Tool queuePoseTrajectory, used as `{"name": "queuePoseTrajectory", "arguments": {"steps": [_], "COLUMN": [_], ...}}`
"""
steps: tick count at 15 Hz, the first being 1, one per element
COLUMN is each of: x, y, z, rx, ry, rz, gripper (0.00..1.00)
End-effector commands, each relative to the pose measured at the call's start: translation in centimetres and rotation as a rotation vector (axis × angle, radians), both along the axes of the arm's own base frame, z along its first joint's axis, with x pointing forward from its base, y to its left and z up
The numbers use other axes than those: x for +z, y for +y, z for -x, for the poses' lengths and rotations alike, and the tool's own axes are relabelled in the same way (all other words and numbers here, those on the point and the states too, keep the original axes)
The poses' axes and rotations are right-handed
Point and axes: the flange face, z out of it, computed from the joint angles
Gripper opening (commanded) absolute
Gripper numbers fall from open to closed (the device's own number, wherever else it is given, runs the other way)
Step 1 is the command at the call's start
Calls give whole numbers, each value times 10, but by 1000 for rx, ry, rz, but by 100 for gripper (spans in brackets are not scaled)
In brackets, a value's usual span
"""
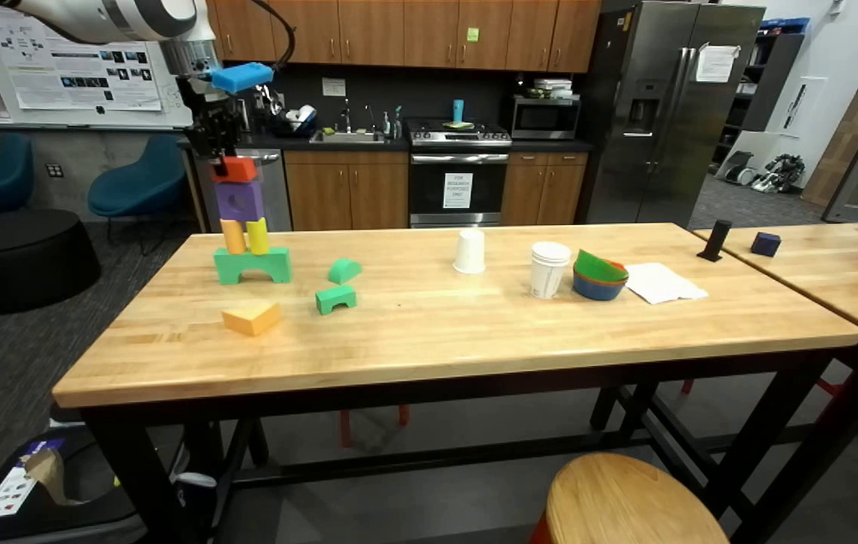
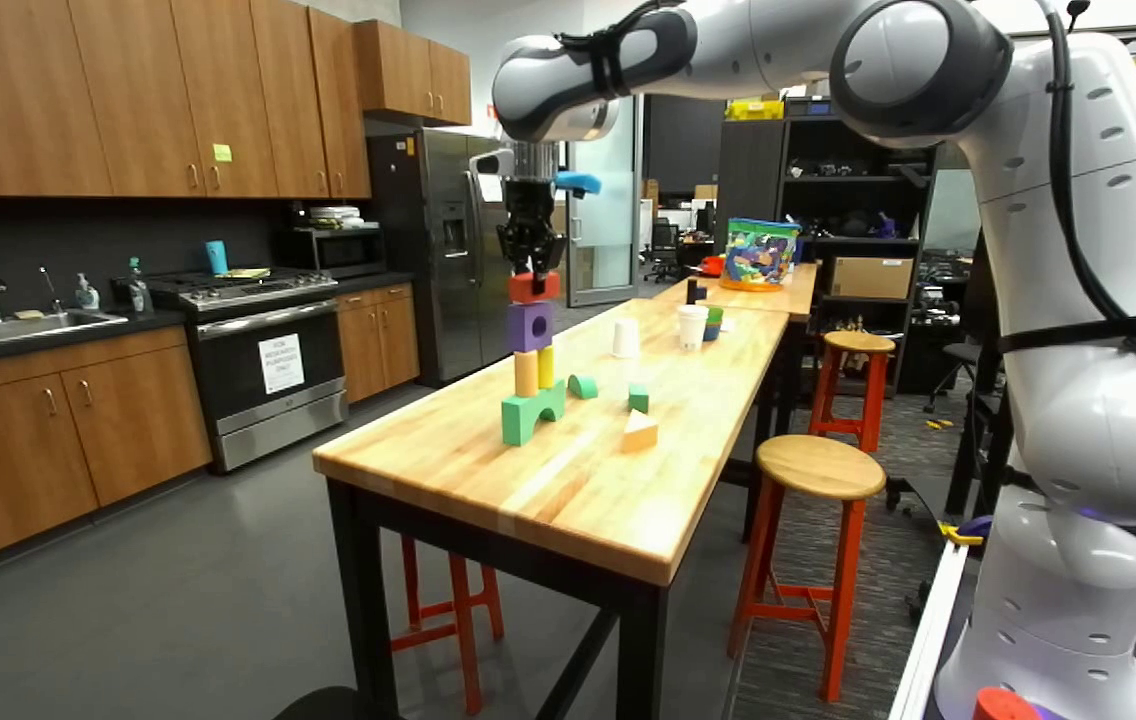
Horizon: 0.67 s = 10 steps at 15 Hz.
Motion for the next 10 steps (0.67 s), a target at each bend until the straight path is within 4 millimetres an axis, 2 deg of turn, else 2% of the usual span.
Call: {"name": "queuePoseTrajectory", "arguments": {"steps": [1, 10], "x": [4, 3], "y": [2, 1], "z": [2, 0], "rx": [15, 12], "ry": [-9, -8], "rz": [15, 10], "gripper": [16, 16]}}
